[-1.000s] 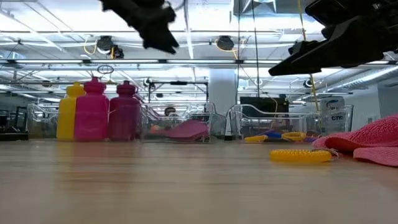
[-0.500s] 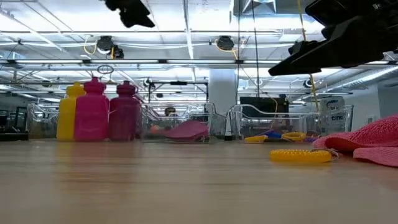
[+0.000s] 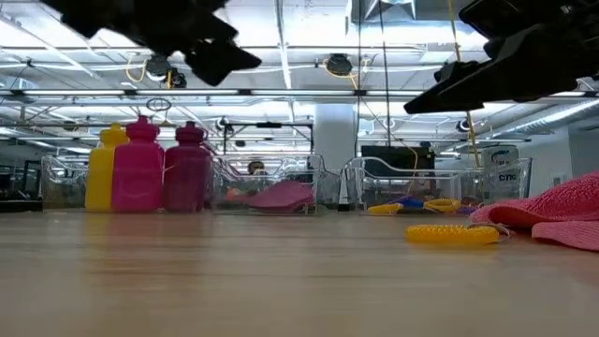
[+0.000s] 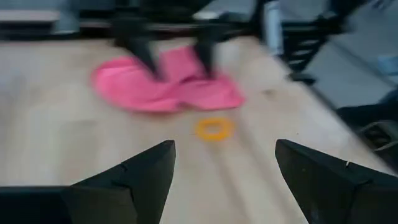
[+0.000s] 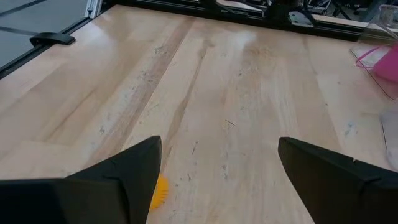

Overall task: Pick & Place Sports Items
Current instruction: Put the yellow spring keychain into the right transparent bin

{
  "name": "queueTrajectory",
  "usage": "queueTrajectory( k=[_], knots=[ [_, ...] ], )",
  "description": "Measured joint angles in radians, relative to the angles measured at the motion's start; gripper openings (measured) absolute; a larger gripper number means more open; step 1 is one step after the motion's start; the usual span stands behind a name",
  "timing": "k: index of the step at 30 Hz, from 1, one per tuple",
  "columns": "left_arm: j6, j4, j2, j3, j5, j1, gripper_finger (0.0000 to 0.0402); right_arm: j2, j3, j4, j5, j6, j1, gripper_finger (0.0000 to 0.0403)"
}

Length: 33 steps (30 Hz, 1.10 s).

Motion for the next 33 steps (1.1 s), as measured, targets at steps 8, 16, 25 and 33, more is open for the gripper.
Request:
queueTrajectory(
  k=[8,16,25,33],
  knots=[
    [-0.170,0.132,0.000,-0.109,-0.234,-0.273,0.0237,0.000,0.000,0.001,0.000,0.038,0.000,0.0242],
    [-0.095,0.158,0.010,-0.118,-0.604,-0.511,0.0237,0.022,0.000,0.184,-0.084,0.080,0.000,0.0242],
    [-0.076,0.225,0.010,-0.118,-0.592,-0.533,0.0237,0.229,0.076,0.102,-0.134,0.076,0.000,0.0242],
    [-0.117,0.208,0.011,-0.118,-0.517,-0.508,0.0237,0.413,0.245,-0.160,-0.132,0.042,-0.026,0.0242]
  ],
)
